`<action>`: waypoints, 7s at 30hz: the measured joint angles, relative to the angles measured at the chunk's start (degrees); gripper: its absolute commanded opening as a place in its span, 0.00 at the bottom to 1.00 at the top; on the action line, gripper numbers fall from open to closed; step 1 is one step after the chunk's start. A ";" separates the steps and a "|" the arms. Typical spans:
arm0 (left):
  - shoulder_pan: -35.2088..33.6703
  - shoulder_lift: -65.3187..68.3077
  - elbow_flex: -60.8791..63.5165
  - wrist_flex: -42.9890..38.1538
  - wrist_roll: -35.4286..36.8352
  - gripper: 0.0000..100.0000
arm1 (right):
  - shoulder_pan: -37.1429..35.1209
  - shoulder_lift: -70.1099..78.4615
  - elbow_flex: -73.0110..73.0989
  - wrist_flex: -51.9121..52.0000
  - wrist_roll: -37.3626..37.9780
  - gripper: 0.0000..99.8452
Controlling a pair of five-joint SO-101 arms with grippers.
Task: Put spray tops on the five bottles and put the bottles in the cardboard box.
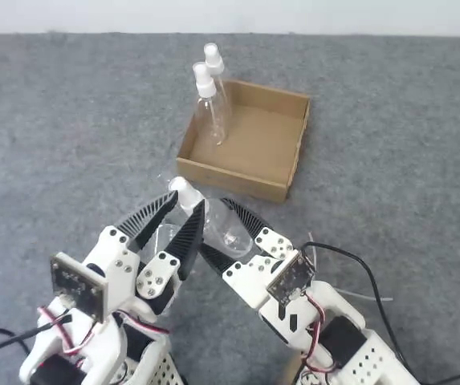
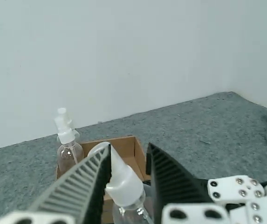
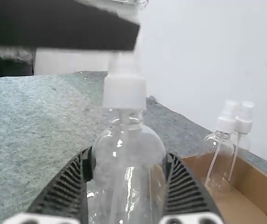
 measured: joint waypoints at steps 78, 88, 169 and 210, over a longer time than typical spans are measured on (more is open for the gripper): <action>-8.97 0.00 -0.53 0.53 7.12 0.28 | -0.18 0.00 0.00 0.00 0.26 0.02; -9.49 0.00 -0.53 0.53 7.12 0.28 | 1.58 0.00 0.00 0.00 0.26 0.02; -8.70 -0.09 13.71 -16.00 6.42 0.22 | 3.25 0.09 -0.09 -3.43 0.26 0.01; -7.21 -0.09 14.07 -11.87 -1.32 0.23 | 5.89 0.00 -0.09 -1.67 0.26 0.01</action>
